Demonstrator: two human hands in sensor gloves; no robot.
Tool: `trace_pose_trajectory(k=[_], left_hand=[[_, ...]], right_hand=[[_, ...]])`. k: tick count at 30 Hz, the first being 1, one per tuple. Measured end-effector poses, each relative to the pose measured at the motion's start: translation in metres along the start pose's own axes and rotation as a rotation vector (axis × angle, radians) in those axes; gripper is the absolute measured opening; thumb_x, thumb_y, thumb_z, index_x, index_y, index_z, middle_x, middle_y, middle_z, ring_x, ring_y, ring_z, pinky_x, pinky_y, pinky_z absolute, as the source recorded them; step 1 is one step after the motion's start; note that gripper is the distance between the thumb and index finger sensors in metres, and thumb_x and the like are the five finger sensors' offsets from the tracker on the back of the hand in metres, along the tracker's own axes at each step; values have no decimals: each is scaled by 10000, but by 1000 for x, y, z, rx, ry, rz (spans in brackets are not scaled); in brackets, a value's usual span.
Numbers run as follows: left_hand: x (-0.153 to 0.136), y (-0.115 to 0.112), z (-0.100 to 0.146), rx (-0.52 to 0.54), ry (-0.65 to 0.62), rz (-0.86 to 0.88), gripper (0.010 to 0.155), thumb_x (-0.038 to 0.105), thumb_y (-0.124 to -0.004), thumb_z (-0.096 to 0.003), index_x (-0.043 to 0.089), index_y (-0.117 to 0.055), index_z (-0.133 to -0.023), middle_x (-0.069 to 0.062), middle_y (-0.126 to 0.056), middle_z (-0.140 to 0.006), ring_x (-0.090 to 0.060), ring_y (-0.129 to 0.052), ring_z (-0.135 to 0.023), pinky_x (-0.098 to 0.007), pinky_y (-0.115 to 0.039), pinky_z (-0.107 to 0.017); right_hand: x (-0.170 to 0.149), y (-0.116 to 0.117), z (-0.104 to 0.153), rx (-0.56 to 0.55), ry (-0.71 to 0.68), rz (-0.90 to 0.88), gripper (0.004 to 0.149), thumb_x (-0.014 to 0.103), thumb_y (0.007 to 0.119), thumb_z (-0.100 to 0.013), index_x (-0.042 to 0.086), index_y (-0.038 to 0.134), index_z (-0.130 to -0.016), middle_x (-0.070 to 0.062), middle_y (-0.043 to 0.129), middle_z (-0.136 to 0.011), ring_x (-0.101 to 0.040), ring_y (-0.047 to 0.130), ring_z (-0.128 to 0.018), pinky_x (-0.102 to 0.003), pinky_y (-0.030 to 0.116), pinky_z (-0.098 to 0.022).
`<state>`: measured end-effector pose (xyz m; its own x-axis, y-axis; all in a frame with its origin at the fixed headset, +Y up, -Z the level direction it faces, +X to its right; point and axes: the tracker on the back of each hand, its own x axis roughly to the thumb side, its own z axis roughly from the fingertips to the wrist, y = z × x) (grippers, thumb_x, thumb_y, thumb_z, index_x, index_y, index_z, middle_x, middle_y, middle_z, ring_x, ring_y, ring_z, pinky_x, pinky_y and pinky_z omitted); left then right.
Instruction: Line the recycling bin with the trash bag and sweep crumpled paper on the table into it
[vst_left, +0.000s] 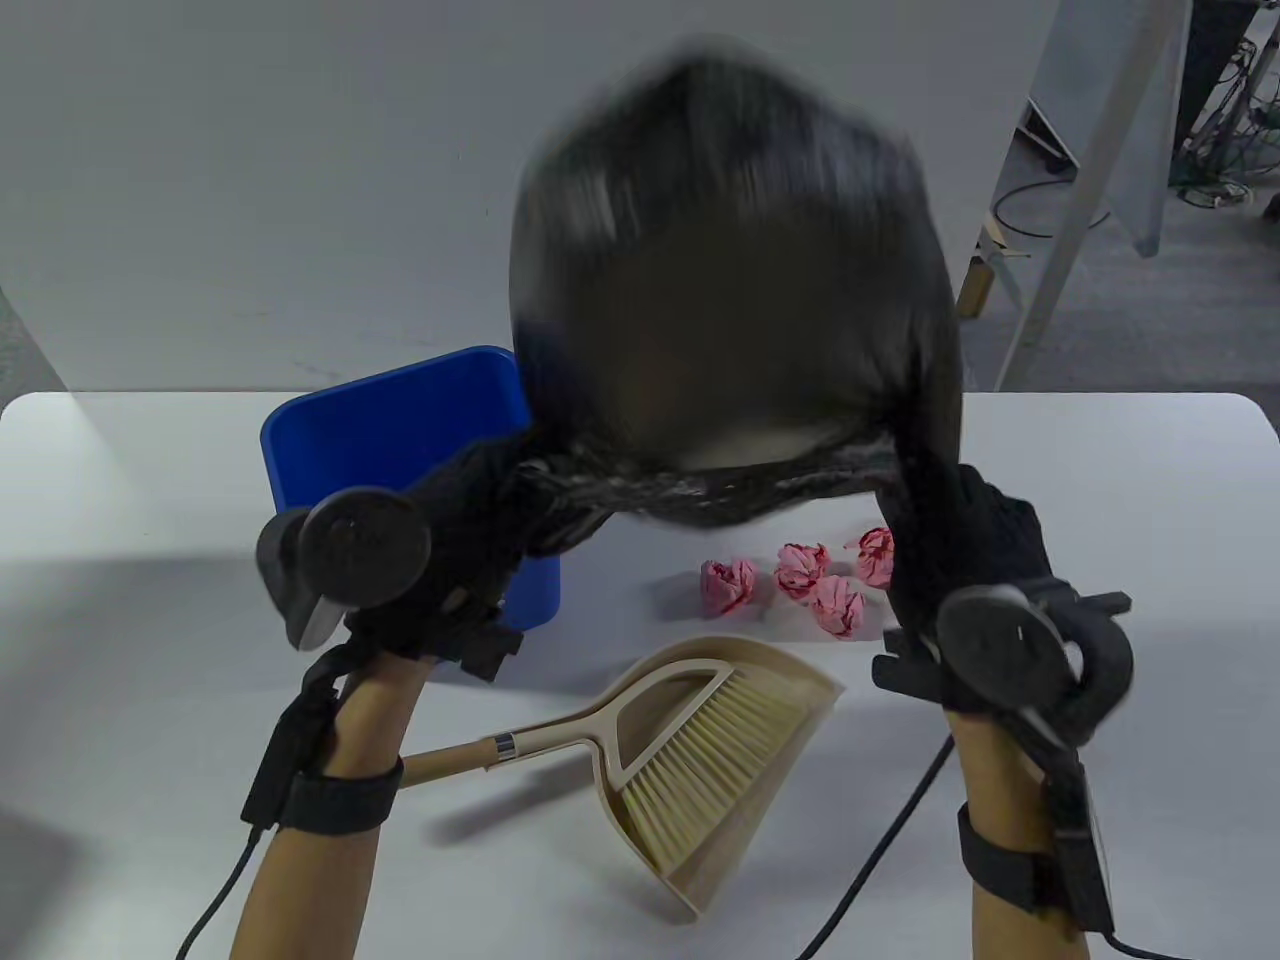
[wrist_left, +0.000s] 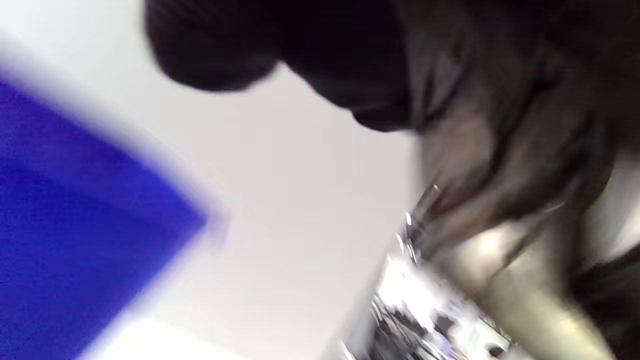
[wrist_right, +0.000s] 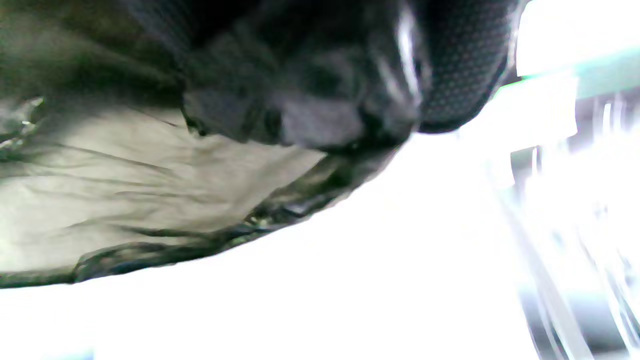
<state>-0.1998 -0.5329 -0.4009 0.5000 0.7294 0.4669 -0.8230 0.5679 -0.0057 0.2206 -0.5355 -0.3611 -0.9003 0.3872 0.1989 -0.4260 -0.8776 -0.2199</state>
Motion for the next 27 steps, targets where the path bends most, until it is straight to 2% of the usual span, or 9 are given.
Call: trace_pose_trajectory(k=[1,2,3,6,10,13,16,21,27], left_hand=[[-12,-5,5,75,40,134,464,498,-778,-568,150,-956,-818,70,-1028,-457,-47,-945,-116,-379,-880,-178],[-26,-7,8,124,73,233,480,492,-766,-569,116,-976,-781,63,-1029,-412,-54,-934,-81,-387,-874,-144],[-34,-7,9,102,107,243,493,501,-745,-578,112,-978,-773,68,-1026,-404,-48,-930,-74,-382,-873,-137],[-38,-6,6,81,148,113,493,515,-722,-586,139,-964,-794,86,-1024,-428,-29,-937,-94,-366,-884,-158],[-26,-10,3,44,140,124,482,496,-708,-595,176,-892,-904,74,-1012,-546,-32,-959,-188,-372,-889,-239],[-24,-18,0,-17,145,178,490,507,-681,-604,242,-827,-990,7,-963,-774,-124,-1011,-432,-445,-871,-403],[-23,-30,-2,-137,110,288,497,518,-662,-611,290,-788,-1034,-73,-793,-1032,-277,-924,-773,-599,-743,-608],[-12,-53,-6,-362,34,500,515,536,-644,-617,341,-737,-1085,-94,-573,-1233,-483,-572,-1121,-763,-482,-725],[12,-79,-9,-505,-36,592,542,537,-628,-617,441,-619,-1150,-51,-385,-1322,-539,-377,-1173,-800,-398,-732]], right_hand=[[-9,9,5,-83,11,-86,437,417,591,-646,198,675,-1015,96,945,-518,-97,951,-316,-455,853,-492],[-21,17,14,-336,49,-252,436,398,658,-606,149,790,-939,73,975,-400,-116,945,-201,-469,877,-400],[-30,18,14,-376,92,-350,437,394,655,-608,128,794,-926,76,965,-374,-112,929,-175,-461,879,-384],[-41,14,12,-264,155,-526,433,399,642,-615,132,787,-924,80,960,-382,-110,928,-183,-458,875,-393],[-35,7,10,-337,129,-651,431,403,629,-618,144,777,-929,53,972,-449,-136,950,-244,-480,858,-433],[-27,12,8,-245,59,-800,432,408,603,-627,165,749,-953,-40,940,-654,-218,960,-427,-557,789,-518],[-12,21,8,-64,-22,-959,431,417,586,-637,203,722,-985,-198,755,-936,-375,864,-704,-655,673,-589],[23,21,11,26,-138,-898,431,421,582,-639,226,724,-996,-334,470,-1127,-563,603,-927,-756,529,-619],[64,14,13,79,-244,-809,434,414,583,-638,230,714,-1009,-368,334,-1167,-652,381,-976,-792,435,-621]])
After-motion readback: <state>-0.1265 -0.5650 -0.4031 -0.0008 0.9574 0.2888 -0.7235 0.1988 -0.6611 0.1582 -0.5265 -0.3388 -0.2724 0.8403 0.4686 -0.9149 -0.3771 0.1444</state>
